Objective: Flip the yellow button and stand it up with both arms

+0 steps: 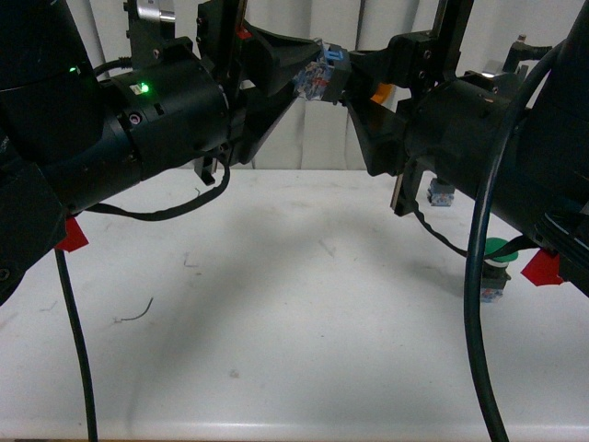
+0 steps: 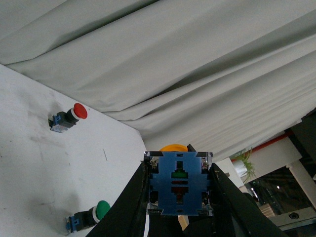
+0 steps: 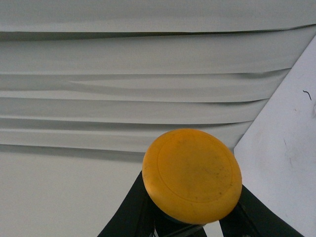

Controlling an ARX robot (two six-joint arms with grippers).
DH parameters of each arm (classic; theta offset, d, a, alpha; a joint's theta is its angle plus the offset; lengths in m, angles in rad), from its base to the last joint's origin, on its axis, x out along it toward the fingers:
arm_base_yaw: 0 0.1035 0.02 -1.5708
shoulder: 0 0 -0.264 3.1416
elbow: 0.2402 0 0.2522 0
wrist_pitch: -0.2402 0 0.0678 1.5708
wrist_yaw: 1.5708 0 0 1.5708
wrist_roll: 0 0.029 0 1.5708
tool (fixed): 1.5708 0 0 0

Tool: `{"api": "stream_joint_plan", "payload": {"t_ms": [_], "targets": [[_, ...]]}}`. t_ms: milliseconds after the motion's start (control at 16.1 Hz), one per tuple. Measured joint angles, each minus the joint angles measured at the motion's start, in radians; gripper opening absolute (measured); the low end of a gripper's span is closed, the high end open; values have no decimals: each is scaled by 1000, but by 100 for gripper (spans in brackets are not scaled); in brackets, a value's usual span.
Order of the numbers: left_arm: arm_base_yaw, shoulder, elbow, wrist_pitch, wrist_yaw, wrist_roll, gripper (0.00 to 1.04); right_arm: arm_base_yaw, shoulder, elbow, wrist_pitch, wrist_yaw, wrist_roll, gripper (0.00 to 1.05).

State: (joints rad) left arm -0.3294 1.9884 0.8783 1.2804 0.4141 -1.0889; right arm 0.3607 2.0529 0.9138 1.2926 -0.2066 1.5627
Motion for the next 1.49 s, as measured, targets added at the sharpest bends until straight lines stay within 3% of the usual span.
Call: {"api": "stream_joint_plan", "payload": {"t_ms": [124,310,497,559,683,869,1118,1242,1304,1490], "targets": [[6,0,0,0,2,-2,30,0,0,0,0,-3,0,30],[24,0,1,3,8,-2,59,-1,0,-3,-8,-13,-19,30],[92,-27,1,2,-7,35,93,-9,0,-8,-10,-12,-26,30],[129,-64,0,-5,-11,79,100,-13,-1,-8,-10,-12,-27,30],[211,-173,-20,-113,-14,179,98,-21,-1,-9,-10,-16,-29,30],[332,-411,-158,-425,-51,415,98,-28,-8,-9,-8,-15,-34,30],[208,-960,-341,-960,-241,933,98,-30,-8,-10,-10,-16,-42,30],[173,-1179,-478,-873,-498,1030,77,-32,-8,-10,-10,-17,-46,30],[195,-1241,-525,-857,-541,1048,66,-31,-8,-10,-12,-18,-48,30],[232,-1313,-660,-853,-507,1071,28,-27,-8,-10,-11,-24,-63,30]]}}
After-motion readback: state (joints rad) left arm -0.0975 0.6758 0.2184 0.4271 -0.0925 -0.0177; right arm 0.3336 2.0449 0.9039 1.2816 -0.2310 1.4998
